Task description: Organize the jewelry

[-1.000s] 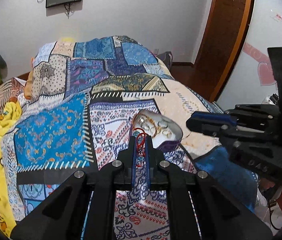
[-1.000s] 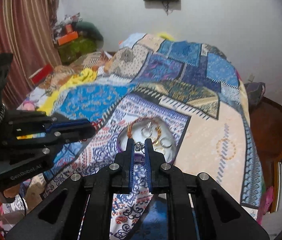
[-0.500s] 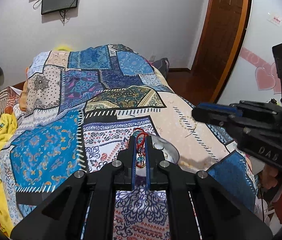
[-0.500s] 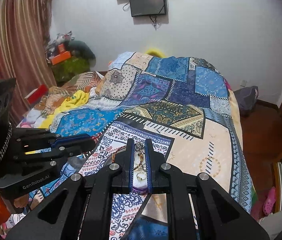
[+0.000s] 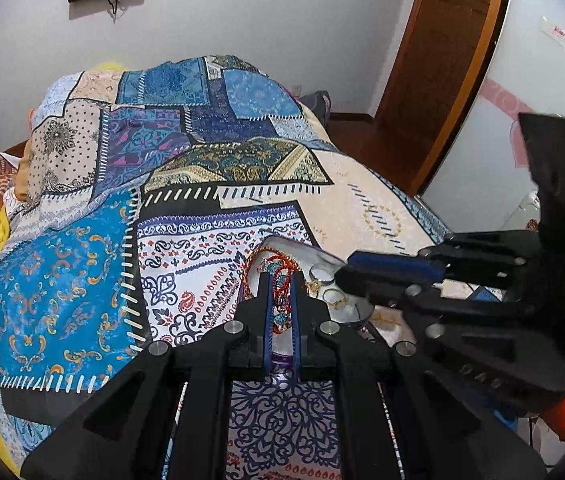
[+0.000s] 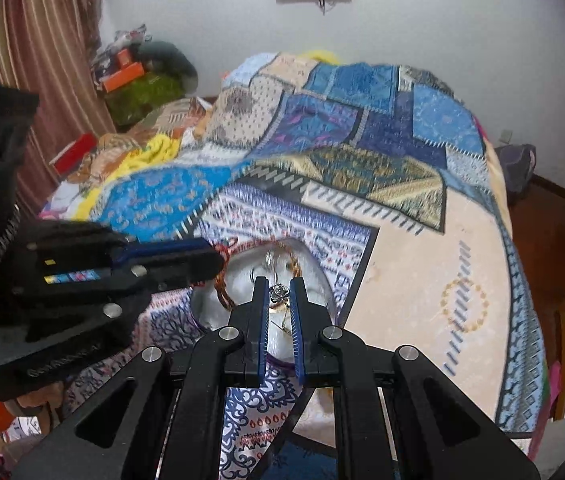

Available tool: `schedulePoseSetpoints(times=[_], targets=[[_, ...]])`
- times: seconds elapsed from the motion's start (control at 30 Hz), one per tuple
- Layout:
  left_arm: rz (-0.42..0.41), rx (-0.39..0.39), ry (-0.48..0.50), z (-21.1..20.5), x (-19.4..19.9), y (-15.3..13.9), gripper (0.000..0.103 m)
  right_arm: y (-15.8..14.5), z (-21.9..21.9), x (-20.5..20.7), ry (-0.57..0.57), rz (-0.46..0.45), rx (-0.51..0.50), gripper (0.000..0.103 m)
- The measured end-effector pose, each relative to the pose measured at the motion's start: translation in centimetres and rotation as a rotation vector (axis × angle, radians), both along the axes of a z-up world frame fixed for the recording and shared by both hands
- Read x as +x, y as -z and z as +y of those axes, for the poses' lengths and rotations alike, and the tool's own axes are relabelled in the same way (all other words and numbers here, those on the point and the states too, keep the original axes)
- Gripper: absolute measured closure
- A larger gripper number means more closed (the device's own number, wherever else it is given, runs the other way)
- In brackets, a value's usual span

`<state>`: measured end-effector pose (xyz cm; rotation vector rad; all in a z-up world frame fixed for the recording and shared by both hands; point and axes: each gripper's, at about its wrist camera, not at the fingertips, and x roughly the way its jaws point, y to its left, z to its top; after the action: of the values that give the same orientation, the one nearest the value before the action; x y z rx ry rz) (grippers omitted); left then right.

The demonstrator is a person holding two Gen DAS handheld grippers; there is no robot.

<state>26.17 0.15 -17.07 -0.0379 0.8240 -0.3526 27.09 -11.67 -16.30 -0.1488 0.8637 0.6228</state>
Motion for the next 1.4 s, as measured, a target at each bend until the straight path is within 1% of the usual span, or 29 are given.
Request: schedulePoseSetpoints(times=[0.17, 0.3, 0.43, 0.47, 0.53, 0.57, 0.6, 0.7, 0.8, 0.87, 0.93, 1.03, 1.1, 1.17, 1.23, 1.3, 1.33, 1.4], targets=[[0.011, 0.017, 0.013, -0.3, 0.1, 0.5, 0.097, 1.3, 0.0, 0.3, -0.005, 0.035, -0.006, 0.094], [0.026, 0.019, 0.006, -0.2, 0.2, 0.8, 0.096, 1.2, -0.2, 0.2, -0.004, 0.040, 0.001, 0.094], [0.033, 0.022, -0.012, 0.1, 0.2, 0.7, 0.096, 1.3, -0.1, 0.2, -0.011, 0.066, -0.013, 0.093], [0.033, 0.025, -0.015, 0.2, 0.2, 0.6, 0.094, 1.4, 0.0, 0.2, -0.009, 0.064, -0.019, 0.093], [0.033, 0.031, -0.030, 0.3, -0.1, 0.4, 0.083, 1.2, 0.0, -0.1, -0.010, 0.053, -0.034, 0.093], [0.030, 0.029, -0.035, 0.4, -0.2, 0.3, 0.072, 1.1, 0.0, -0.2, -0.011, 0.047, -0.037, 0.093], [0.019, 0.022, -0.043, 0.6, -0.5, 0.0, 0.067, 0.8, 0.0, -0.5, -0.009, 0.040, -0.037, 0.093], [0.000, 0.018, -0.062, 1.0, -1.2, -0.9, 0.067, -0.3, -0.3, -1.0, 0.004, 0.010, -0.041, 0.093], [-0.026, 0.023, -0.081, 1.4, -1.9, -2.0, 0.067, -1.5, -1.1, -1.7, 0.045, -0.019, -0.034, 0.091], [-0.046, 0.030, -0.090, 1.6, -2.6, -2.9, 0.067, -2.4, -1.9, -2.3, 0.079, -0.032, -0.015, 0.080], [-0.076, 0.040, -0.102, 1.9, -3.7, -4.2, 0.067, -3.6, -2.6, -3.0, 0.107, -0.056, 0.002, 0.077], [-0.127, 0.057, -0.121, 2.0, -5.2, -6.1, 0.067, -6.2, -3.5, -4.8, 0.137, -0.116, 0.036, 0.077], [-0.176, 0.076, -0.138, 2.0, -6.6, -7.8, 0.067, -8.5, -4.2, -6.5, 0.154, -0.175, 0.068, 0.077], [-0.235, 0.077, -0.142, 1.9, -8.4, -10.1, 0.067, -10.7, -4.5, -8.1, 0.153, -0.229, 0.098, 0.077], [-0.292, 0.062, -0.143, 2.0, -10.2, -12.0, 0.067, -13.2, -4.7, -10.5, 0.151, -0.303, 0.131, 0.077], [-0.362, 0.050, -0.153, 2.0, -12.2, -14.0, 0.063, -15.3, -4.8, -12.8, 0.153, -0.383, 0.154, 0.076], [-0.411, 0.042, -0.161, 2.0, -13.7, -15.3, 0.062, -16.3, -4.9, -14.1, 0.157, -0.427, 0.163, 0.075], [-0.477, 0.032, -0.166, 1.9, -15.9, -16.7, 0.061, -17.9, -4.9, -16.3, 0.178, -0.507, 0.173, 0.071]])
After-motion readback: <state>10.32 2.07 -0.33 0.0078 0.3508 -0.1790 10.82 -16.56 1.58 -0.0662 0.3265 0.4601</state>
